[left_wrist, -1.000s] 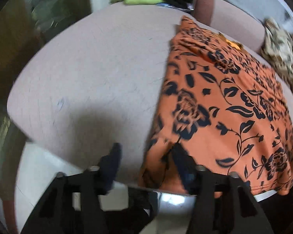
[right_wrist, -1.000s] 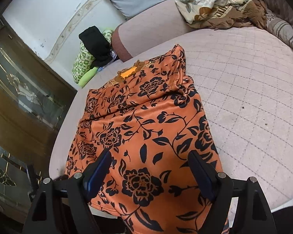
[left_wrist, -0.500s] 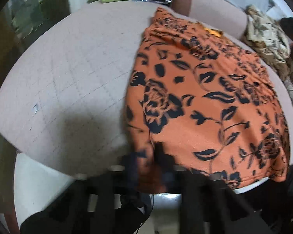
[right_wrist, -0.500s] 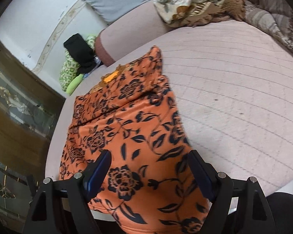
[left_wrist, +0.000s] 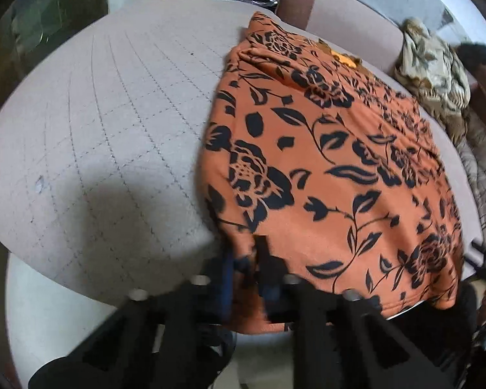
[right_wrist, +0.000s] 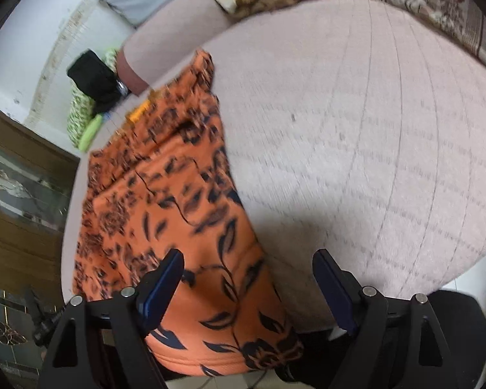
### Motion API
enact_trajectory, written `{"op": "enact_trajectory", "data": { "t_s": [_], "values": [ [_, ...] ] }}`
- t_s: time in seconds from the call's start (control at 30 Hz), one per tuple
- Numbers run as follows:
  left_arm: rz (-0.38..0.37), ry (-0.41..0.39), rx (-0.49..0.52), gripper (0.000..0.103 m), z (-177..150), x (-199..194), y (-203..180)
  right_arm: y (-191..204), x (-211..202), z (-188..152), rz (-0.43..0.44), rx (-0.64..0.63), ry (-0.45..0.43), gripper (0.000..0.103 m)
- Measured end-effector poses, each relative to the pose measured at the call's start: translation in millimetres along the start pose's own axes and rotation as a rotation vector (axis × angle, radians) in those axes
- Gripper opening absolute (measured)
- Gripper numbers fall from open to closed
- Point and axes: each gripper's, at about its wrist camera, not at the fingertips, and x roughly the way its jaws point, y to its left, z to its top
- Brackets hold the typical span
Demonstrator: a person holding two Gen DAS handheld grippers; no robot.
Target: Fold small clothes
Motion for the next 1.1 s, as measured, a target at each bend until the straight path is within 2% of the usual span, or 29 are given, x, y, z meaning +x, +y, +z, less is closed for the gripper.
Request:
{"op": "enact_trajectory", "data": {
  "t_s": [0.07,0.1,0.17,0.23,0.27,0.3,0.37,0.47,0.53,0.6,0.67,0.7,0.73,0.77,0.8,0.83,0.87,0.9,0.93,0.97,1.0,1.03,1.07,1.1],
  "values": [
    [-0.05,0.012,-0.057,0.008,2.5,-0.1,10.1,6.7,8.3,-8.7,-0.008,-0.032,0.013,0.088],
    [-0.072,0.013,-0.083,0.008,3.3,-0.9,14.6,14.8,9.6,-13.8,-0.035,-0.078,-0.005,0.088],
    [-0.083,0.01,-0.102,0.008,4.6,-0.7,15.7,29.8,17.0,-20.7,-0.054,-0.163,0.028,0.086],
    [-0.079,-0.011,-0.098,0.007,5.9,-6.5,14.9,45.7,21.1,-26.8,-0.052,-0.241,0.058,0.053],
    [-0.082,-0.033,-0.096,0.007,6.8,-13.8,15.3,53.6,21.4,-30.1,-0.063,-0.283,0.062,0.013],
    [-0.089,-0.054,-0.098,0.007,7.5,-20.8,17.0,58.2,19.6,-32.0,-0.059,-0.293,0.059,0.01],
    [-0.103,-0.102,-0.098,0.007,10.4,-37.9,20.0,61.5,13.2,-31.2,-0.025,-0.283,0.044,0.01],
    [-0.081,-0.105,-0.082,0.007,12.9,-50.2,23.3,56.0,6.7,-26.8,0.049,-0.246,0.031,0.01],
    [-0.077,-0.083,-0.076,0.007,10.1,-47.7,24.9,49.0,11.7,-25.0,0.041,-0.227,0.062,0.013],
    [-0.042,-0.049,-0.063,0.01,7.5,-38.6,25.0,38.3,17.1,-23.5,0.022,-0.175,0.086,0.014],
    [-0.012,0.014,-0.061,0.026,5.7,-25.2,23.4,26.6,20.4,-22.9,0.03,-0.117,0.1,0.019],
    [-0.008,0.03,-0.055,0.034,6.0,-19.5,19.5,24.9,21.2,-23.0,0.037,-0.103,0.101,0.028],
    [-0.007,0.044,-0.041,0.055,5.7,-14.9,15.4,23.8,20.9,-22.9,0.055,-0.098,0.1,0.035],
    [-0.005,0.047,-0.031,0.061,5.4,-12.5,12.6,24.1,20.5,-22.8,0.084,-0.099,0.099,0.054],
    [0.002,0.044,-0.024,0.061,5.0,-10.5,10.1,25.0,18.3,-24.4,0.117,-0.101,0.094,0.079],
    [-0.004,0.046,-0.017,0.061,4.5,-8.1,7.7,27.5,15.6,-26.6,0.127,-0.104,0.077,0.085],
    [-0.013,0.049,-0.012,0.049,4.2,-5.4,7.0,31.8,15.6,-28.8,0.122,-0.118,0.059,0.087],
    [-0.003,0.049,-0.007,0.04,3.6,-3.1,6.8,38.1,20.0,-30.8,0.116,-0.154,0.064,0.082],
    [0.029,0.042,-0.001,0.022,3.8,-1.7,5.2,44.7,24.7,-34.6,0.086,-0.199,0.071,0.075],
    [0.039,0.033,0.003,0.009,3.8,-2.1,6.9,50.5,26.3,-37.5,0.033,-0.24,0.06,0.048],
    [0.02,0.022,-0.011,0.007,4.2,-4.6,10.6,53.6,26.6,-39.2,-0.016,-0.277,0.051,0.02],
    [-0.006,0.009,-0.038,0.007,4.4,-7.7,15.3,54.4,25.2,-39.6,-0.029,-0.297,0.051,0.018],
    [-0.02,0.001,-0.054,0.007,4.3,-10.9,19.8,53.3,21.4,-37.9,-0.006,-0.29,0.054,0.012],
    [-0.032,-0.007,-0.063,0.007,6.2,-12.8,22.3,52.0,17.0,-34.9,0.024,-0.273,0.056,0.01]
  ]
}}
